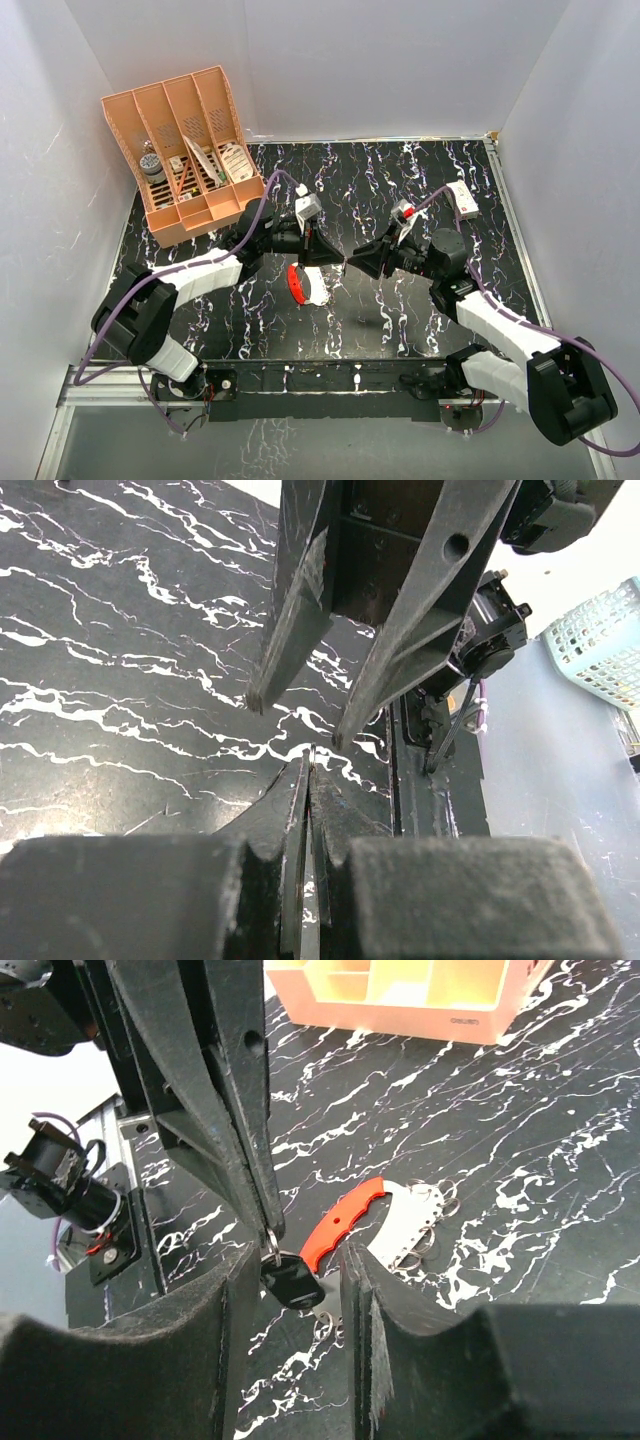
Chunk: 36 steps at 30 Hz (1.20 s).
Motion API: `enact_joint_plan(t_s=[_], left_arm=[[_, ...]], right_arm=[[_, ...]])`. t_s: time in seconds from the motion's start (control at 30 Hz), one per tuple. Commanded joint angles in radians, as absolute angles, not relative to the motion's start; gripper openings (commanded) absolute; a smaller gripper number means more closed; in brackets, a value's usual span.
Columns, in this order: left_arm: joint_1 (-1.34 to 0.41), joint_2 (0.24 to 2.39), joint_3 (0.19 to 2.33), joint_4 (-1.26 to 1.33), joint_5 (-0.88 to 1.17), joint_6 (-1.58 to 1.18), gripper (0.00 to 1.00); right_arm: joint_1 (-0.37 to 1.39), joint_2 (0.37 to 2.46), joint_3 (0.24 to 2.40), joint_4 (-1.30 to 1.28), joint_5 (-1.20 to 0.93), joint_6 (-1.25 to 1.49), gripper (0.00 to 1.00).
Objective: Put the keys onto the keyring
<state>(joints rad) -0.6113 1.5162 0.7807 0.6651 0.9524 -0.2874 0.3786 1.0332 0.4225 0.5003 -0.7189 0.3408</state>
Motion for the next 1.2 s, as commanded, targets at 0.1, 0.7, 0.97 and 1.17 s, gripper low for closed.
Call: enact_joint_plan(t_s=[0.1, 0.7, 0.97, 1.17], left_arm=[[-0.607, 1.544, 0.84, 0.661, 1.01, -0.302, 0.0], [-0.606, 1.562, 0.851, 0.698, 1.029, -0.323, 0.0], [-0.607, 1.573, 0.854, 0.734, 1.041, -0.351, 0.0], [-0.609, 1.584, 0.85, 0.772, 1.058, -0.377, 0.0]], right_arm=[[0.377, 1.06, 0.436, 0.589, -0.804, 0.333, 0.35], [0.376, 1.101, 0.444, 0.622, -0.83, 0.349, 0.25], [0.376, 1.116, 0.451, 0.637, -0.839, 0.354, 0.22], [0.377, 1.133, 0.458, 0.659, -0.848, 0.37, 0.15]])
